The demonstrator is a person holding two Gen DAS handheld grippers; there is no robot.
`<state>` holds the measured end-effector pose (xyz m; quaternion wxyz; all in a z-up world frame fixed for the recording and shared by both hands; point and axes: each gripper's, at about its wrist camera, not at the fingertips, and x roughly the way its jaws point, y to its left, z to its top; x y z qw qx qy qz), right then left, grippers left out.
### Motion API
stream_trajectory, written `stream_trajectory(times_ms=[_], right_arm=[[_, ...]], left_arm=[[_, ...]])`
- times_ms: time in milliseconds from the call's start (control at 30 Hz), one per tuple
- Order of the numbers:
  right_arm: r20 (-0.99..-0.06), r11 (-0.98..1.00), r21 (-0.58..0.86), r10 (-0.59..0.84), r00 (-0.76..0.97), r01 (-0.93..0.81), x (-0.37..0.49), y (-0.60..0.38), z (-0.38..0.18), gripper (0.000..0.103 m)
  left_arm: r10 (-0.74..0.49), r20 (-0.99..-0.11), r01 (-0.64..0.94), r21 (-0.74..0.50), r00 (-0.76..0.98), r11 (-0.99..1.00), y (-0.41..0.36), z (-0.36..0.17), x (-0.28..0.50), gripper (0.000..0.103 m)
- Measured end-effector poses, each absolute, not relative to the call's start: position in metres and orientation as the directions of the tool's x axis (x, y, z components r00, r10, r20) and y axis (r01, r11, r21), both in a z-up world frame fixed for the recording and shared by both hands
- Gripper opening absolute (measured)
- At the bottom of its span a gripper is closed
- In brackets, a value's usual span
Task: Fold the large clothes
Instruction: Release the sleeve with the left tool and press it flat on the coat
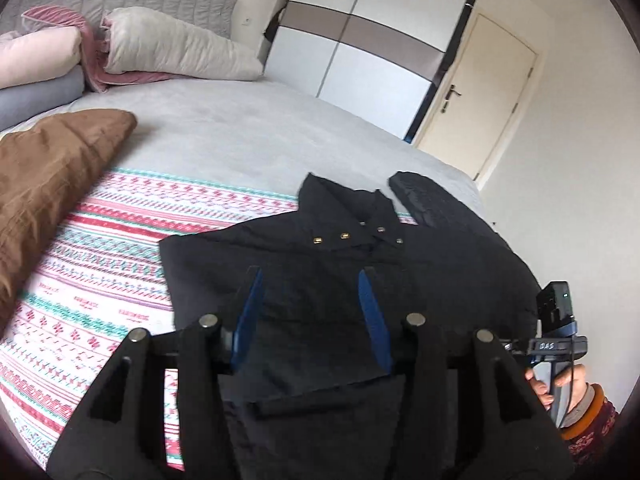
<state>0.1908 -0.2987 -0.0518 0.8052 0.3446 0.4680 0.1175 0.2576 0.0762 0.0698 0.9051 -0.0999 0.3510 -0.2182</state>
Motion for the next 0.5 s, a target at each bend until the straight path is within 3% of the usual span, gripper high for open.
stream_trajectory(times_ms=[33, 100, 167, 267, 300, 333, 367, 400, 433, 500], right_arm=[[-0.644, 0.697, 0.704, 0.543, 0.538, 0.139, 0.199, -0.302, -0.056, 0.075], [-0.604, 0.635, 0.756, 0.582, 0.545, 0.159, 0.217, -0.304, -0.066, 0.075], [-0.595, 0.606, 0.773, 0.589, 0.547, 0.188, 0.237, -0.302, -0.078, 0.075], [-0.621, 0.610, 0.759, 0.573, 0.535, 0.228, 0.269, -0.289, -0.095, 0.074], [-0.631, 0.624, 0.746, 0.554, 0.543, 0.231, 0.279, -0.284, -0.097, 0.067], [-0.640, 0.640, 0.734, 0.539, 0.548, 0.228, 0.287, -0.278, -0.096, 0.048], [-0.671, 0.673, 0.701, 0.510, 0.538, 0.236, 0.295, -0.273, -0.095, 0.039], [-0.698, 0.713, 0.664, 0.484, 0.528, 0.224, 0.302, -0.267, -0.091, 0.020], [-0.699, 0.742, 0.642, 0.464, 0.544, 0.192, 0.304, -0.263, -0.081, 0.014], [-0.669, 0.774, 0.622, 0.444, 0.596, 0.121, 0.296, -0.258, -0.056, 0.012]], left_arm=[[-0.448, -0.608, 0.301, -0.334, 0.655, 0.893, 0.084, 0.062, 0.260, 0.042], [-0.415, -0.646, 0.255, -0.332, 0.640, 0.908, 0.099, 0.043, 0.267, 0.022], [-0.390, -0.677, 0.217, -0.329, 0.624, 0.919, 0.106, 0.021, 0.275, 0.011], [-0.384, -0.689, 0.195, -0.338, 0.614, 0.921, 0.111, 0.004, 0.284, 0.010], [-0.385, -0.689, 0.197, -0.339, 0.614, 0.920, 0.112, -0.001, 0.291, 0.009], [-0.388, -0.686, 0.204, -0.337, 0.616, 0.919, 0.109, -0.004, 0.292, 0.009], [-0.394, -0.681, 0.214, -0.336, 0.617, 0.917, 0.107, -0.007, 0.294, 0.009], [-0.397, -0.677, 0.223, -0.333, 0.620, 0.916, 0.104, -0.009, 0.296, 0.009], [-0.402, -0.674, 0.232, -0.331, 0.620, 0.914, 0.100, -0.011, 0.298, 0.009], [-0.416, -0.673, 0.260, -0.325, 0.612, 0.909, 0.092, -0.017, 0.299, 0.009]])
